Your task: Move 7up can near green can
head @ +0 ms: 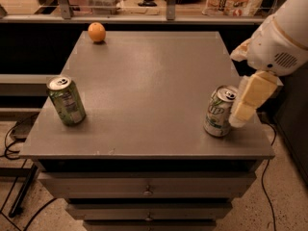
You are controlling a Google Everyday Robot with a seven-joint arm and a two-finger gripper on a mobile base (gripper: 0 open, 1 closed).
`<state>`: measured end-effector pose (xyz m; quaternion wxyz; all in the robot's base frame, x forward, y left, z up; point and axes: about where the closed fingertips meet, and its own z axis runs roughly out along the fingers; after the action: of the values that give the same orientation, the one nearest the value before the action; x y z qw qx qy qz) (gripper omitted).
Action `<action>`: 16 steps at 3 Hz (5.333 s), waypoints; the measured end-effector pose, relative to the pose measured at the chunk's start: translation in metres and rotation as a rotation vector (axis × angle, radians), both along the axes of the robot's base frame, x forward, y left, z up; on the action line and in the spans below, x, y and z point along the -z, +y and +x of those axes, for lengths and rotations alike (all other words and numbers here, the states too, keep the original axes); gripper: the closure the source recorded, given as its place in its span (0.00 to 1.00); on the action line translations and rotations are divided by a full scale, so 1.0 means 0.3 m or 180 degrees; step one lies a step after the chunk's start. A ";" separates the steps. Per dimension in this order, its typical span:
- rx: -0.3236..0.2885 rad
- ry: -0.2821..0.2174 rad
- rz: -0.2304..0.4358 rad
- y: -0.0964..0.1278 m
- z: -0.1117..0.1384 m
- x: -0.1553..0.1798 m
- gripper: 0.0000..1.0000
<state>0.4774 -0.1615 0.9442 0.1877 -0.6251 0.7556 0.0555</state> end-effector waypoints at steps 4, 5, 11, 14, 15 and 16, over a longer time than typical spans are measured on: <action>0.0193 0.0262 0.0098 -0.039 0.029 0.146 0.00; 0.0230 0.0281 0.0094 -0.036 0.023 0.156 0.14; -0.0323 -0.0321 0.0459 0.215 0.022 -0.170 1.00; -0.1269 -0.0250 0.0498 0.788 0.050 -0.092 1.00; -0.1376 -0.0157 0.0515 0.885 0.064 -0.031 0.82; -0.1429 -0.0040 0.0551 0.949 0.072 0.030 0.58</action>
Offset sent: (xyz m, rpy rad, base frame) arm 0.0074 -0.0049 -0.0218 -0.0005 0.0679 -0.0411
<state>0.4990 0.1234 0.9351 0.2282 -0.7594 0.5889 0.1565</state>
